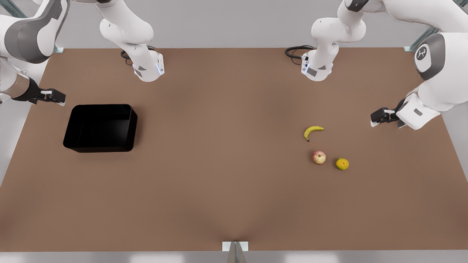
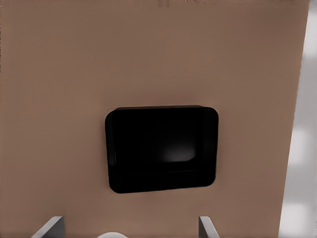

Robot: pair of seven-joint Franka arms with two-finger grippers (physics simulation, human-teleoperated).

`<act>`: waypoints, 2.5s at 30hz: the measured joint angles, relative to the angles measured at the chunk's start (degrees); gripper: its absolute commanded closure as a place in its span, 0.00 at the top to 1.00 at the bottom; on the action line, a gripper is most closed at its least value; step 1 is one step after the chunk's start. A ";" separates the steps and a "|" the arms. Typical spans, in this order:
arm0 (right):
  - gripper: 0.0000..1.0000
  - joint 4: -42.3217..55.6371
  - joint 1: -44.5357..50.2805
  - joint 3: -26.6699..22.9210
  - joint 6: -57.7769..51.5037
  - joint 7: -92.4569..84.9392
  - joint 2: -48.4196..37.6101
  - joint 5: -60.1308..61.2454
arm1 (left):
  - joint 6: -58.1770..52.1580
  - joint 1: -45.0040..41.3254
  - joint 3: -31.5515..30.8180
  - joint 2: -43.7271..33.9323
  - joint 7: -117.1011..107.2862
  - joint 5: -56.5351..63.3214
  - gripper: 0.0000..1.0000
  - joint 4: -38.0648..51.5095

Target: Place the storage box in the middle with the right arm, and place the apple in the storage box with the left arm

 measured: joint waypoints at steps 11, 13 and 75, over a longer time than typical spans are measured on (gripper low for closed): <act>1.00 -10.42 -6.28 -15.35 14.00 -13.19 14.17 -0.52 | -2.60 0.21 0.38 0.29 -0.08 0.33 1.00 -1.10; 1.00 -20.21 -6.42 -16.91 22.31 -17.21 11.46 1.69 | -2.81 0.17 0.38 0.21 -0.10 0.34 1.00 -1.19; 0.21 -5.70 21.80 -13.97 42.95 -43.02 26.48 22.53 | -7.20 0.04 0.87 -1.30 -1.65 0.06 1.00 0.87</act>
